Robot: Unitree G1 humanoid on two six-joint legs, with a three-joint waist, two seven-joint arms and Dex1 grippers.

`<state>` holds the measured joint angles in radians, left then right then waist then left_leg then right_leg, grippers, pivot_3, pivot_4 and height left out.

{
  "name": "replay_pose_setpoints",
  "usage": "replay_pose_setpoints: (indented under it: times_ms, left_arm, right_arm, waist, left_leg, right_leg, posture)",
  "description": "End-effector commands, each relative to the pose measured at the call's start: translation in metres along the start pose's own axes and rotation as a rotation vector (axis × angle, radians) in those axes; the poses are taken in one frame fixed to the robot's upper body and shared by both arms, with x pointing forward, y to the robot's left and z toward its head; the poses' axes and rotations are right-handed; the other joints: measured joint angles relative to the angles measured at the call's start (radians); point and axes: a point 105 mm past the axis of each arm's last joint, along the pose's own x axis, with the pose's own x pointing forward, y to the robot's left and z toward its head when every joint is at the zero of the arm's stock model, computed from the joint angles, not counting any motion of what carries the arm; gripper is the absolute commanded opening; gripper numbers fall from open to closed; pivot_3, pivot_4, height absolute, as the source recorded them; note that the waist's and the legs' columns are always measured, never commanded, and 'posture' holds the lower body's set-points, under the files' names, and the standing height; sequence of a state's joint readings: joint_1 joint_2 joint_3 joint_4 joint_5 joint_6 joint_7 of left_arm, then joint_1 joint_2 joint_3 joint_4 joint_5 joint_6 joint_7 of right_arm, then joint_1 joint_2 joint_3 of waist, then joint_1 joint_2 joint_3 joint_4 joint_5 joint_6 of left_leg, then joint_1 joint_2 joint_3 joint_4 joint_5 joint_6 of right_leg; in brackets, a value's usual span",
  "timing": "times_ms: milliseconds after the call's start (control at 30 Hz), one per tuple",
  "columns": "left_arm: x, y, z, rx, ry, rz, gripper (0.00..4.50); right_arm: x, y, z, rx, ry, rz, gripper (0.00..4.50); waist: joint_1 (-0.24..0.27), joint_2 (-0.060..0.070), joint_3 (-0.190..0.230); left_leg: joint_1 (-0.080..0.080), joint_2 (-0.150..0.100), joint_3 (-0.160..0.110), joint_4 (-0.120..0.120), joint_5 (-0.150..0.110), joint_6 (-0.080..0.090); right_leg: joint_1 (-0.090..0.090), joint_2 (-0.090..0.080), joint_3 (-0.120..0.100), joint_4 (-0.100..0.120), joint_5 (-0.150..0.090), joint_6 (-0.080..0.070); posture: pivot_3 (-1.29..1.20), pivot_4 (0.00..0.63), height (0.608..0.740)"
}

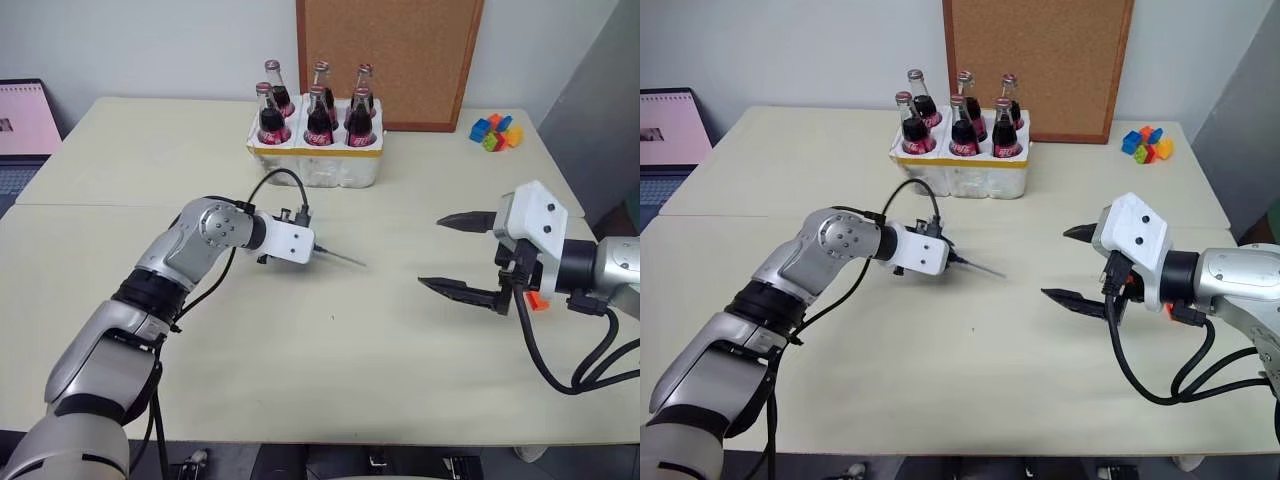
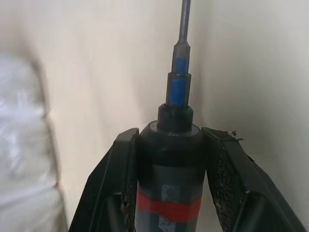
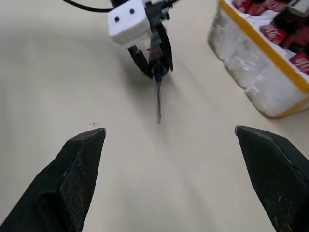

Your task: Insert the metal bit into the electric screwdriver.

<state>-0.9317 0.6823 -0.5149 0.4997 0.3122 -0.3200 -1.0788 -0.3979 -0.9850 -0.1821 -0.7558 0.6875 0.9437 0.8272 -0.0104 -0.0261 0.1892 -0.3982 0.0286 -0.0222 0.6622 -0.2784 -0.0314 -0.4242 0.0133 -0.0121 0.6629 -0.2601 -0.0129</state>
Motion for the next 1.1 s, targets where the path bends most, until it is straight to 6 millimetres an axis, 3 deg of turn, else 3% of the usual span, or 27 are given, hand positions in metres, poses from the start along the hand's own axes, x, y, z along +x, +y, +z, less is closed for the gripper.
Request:
replay_pose_setpoints:
  times_ms: [33, 367, 433, 500, 667, 767, 900, 1100]
  left_arm:
    - [0.019, -0.015, 0.014, -0.015, -0.07, -0.135, 1.63]
    - [0.032, -0.019, 0.02, -0.026, -0.081, -0.188, 1.63]
    - [0.031, -0.017, 0.021, -0.038, -0.087, -0.177, 2.33]
    - [0.029, -0.014, 0.021, -0.044, -0.095, -0.164, 2.58]
    - [0.01, 0.004, 0.022, -0.091, -0.148, -0.042, 3.7]
    - [-0.007, 0.016, 0.012, -0.182, -0.144, 0.069, 3.82]
    - [-0.053, 0.02, -0.007, -0.489, -0.204, 0.205, 3.82]
    - [-0.104, -0.008, -0.026, -0.722, -0.173, 0.352, 3.82]
  right_arm:
    - [0.005, 0.011, 0.002, -0.049, -0.005, 0.033, 4.5]
    - [0.014, 0.022, 0.001, -0.04, -0.019, 0.053, 4.5]
    - [0.014, 0.022, 0.001, -0.039, -0.017, 0.053, 4.5]
    - [0.013, 0.021, 0.0, -0.037, -0.014, 0.05, 4.5]
    - [0.012, 0.018, -0.001, -0.039, -0.009, 0.027, 4.5]
    - [0.011, 0.015, -0.002, -0.038, -0.007, 0.0, 4.5]
    - [0.005, 0.009, -0.009, -0.03, -0.002, -0.057, 4.5]
    - [-0.007, -0.002, -0.022, -0.04, -0.03, -0.172, 4.5]
  waist:
    - [0.006, 0.0, 0.0]
    - [0.01, 0.001, -0.001]
    - [0.01, 0.001, -0.001]
    - [0.01, 0.001, -0.001]
    - [0.009, 0.001, -0.001]
    - [0.008, 0.001, -0.001]
    - [0.004, 0.001, -0.001]
    - [0.003, 0.001, -0.001]
  left_leg:
    - [0.0, 0.0, 0.0, 0.0, -0.001, 0.001]
    - [0.002, -0.001, 0.0, 0.001, -0.001, 0.002]
    - [0.003, -0.001, 0.0, 0.001, -0.001, 0.002]
    - [0.003, -0.001, 0.0, 0.001, -0.001, 0.002]
    - [0.003, 0.0, -0.001, 0.002, -0.001, 0.002]
    - [0.003, 0.0, -0.001, 0.002, -0.001, 0.002]
    - [0.004, 0.001, -0.001, 0.003, -0.001, 0.002]
    - [0.011, 0.002, -0.001, 0.003, -0.001, 0.002]
  right_leg:
    - [0.0, 0.0, 0.0, 0.0, 0.0, 0.0]
    - [0.003, -0.001, 0.0, 0.002, -0.001, 0.001]
    - [0.003, -0.001, -0.001, 0.002, -0.001, 0.002]
    - [0.003, -0.001, -0.001, 0.002, -0.001, 0.002]
    - [0.003, -0.001, -0.001, 0.003, 0.0, 0.002]
    - [0.003, -0.001, 0.0, 0.004, 0.001, 0.0]
    - [0.002, 0.0, 0.0, 0.009, 0.001, 0.0]
    - [0.003, -0.002, 0.001, 0.016, -0.001, 0.001]
  posture:
    - [0.0, 0.15, 0.74]
    - [0.0, 0.15, 0.74]
    - [0.0, 0.15, 0.74]
    - [0.0, 0.15, 0.74]
    - [0.0, 0.15, 0.74]
    - [0.0, 0.15, 0.74]
    - [0.0, 0.15, 0.74]
    - [0.0, 0.15, 0.74]
